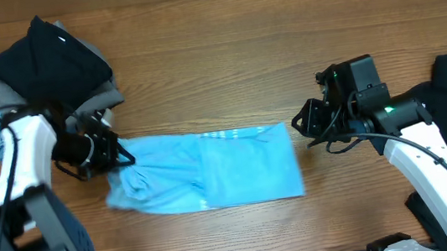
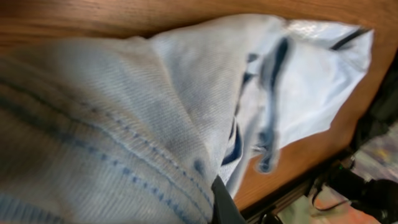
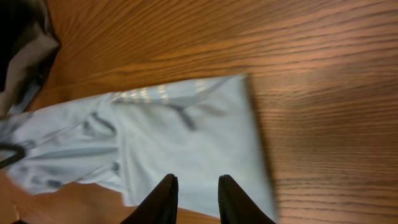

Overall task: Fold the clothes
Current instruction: 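Grasp the strip's left end with the left gripper and fold it rightward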

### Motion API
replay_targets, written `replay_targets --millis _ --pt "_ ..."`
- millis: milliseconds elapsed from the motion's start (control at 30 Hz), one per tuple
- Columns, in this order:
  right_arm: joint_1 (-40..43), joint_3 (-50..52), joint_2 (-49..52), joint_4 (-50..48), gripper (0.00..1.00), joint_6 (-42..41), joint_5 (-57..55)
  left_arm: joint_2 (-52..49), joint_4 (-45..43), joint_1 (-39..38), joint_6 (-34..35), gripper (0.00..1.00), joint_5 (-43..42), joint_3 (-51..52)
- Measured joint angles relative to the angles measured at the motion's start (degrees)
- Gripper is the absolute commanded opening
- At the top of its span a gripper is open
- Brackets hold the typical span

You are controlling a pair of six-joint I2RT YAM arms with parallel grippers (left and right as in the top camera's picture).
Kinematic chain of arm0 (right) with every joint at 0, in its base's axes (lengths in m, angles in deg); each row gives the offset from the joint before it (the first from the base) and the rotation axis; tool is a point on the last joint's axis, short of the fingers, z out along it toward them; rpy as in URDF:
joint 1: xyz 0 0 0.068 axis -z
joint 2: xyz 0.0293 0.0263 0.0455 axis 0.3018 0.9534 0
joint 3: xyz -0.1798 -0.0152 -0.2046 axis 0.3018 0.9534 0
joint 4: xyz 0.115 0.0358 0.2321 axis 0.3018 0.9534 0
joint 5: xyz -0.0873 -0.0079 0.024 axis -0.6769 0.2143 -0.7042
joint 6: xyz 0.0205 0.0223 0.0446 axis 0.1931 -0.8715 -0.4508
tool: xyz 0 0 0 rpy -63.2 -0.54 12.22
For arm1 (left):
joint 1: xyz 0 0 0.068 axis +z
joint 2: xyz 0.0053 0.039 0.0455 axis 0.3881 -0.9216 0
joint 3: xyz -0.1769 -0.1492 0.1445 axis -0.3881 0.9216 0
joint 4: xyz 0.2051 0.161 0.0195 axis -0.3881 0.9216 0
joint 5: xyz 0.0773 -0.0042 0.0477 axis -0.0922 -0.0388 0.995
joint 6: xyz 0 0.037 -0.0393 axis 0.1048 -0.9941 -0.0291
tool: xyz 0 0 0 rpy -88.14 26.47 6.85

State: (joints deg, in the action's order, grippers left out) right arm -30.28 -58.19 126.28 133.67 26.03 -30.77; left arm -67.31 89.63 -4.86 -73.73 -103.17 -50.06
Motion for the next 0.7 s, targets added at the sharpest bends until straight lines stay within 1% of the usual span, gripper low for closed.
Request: replay_targets --millis 167,300,400,533,667,700 --pt "1.95 -0.07 -0.02 -0.07 0.26 0.74 -2.56 5.25 2.73 -1.20 4.83 0.04 2.34 -4.37" --pt "3.74 -0.09 -0.02 -0.02 0.26 1.99 -4.02 7.48 2.36 -6.58 9.51 0.04 2.47 -4.63" --pt "5.51 -0.09 -0.02 -0.07 0.29 2.40 -4.90 7.72 -0.66 -13.51 13.99 0.04 1.86 -4.63" --pt "7.91 -0.09 -0.02 -0.20 0.29 2.86 -5.31 7.72 -6.08 -24.96 20.48 0.04 0.96 -4.63" --pt "9.94 -0.09 -0.02 -0.07 0.29 3.02 -5.66 7.72 -10.82 -36.54 28.79 0.10 3.52 -4.63" --pt "10.16 -0.09 -0.02 -0.04 0.29 3.04 -5.68 7.69 -11.45 -39.21 31.12 0.14 5.03 -4.63"
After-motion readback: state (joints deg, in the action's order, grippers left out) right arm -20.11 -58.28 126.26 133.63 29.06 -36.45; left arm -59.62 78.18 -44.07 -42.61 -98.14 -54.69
